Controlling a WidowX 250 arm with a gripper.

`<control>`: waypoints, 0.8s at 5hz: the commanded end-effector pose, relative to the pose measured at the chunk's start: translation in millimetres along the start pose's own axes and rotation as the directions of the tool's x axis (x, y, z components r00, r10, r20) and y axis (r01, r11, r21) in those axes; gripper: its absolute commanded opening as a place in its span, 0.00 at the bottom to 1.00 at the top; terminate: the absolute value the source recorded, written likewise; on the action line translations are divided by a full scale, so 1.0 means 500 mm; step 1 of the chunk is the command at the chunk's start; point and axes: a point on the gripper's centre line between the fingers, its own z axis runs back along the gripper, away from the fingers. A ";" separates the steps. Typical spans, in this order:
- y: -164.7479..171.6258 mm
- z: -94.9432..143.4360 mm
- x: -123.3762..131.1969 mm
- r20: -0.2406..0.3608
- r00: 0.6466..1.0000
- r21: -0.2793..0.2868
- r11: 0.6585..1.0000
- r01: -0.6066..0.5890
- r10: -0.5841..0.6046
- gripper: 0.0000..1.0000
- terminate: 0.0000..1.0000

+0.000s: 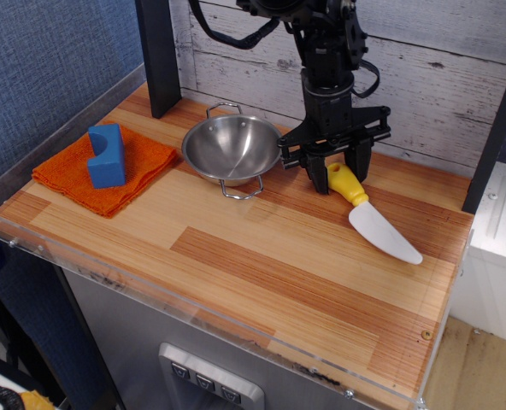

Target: Rotate the yellow knife and put it next to the wok.

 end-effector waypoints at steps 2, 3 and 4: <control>0.030 0.027 -0.005 0.033 0.998 0.016 0.998 -0.060 0.059 1.00 0.00; 0.037 0.040 -0.002 0.050 0.997 0.014 0.998 -0.061 0.060 1.00 0.00; 0.043 0.060 -0.004 0.054 0.996 0.002 0.998 -0.065 0.064 1.00 0.00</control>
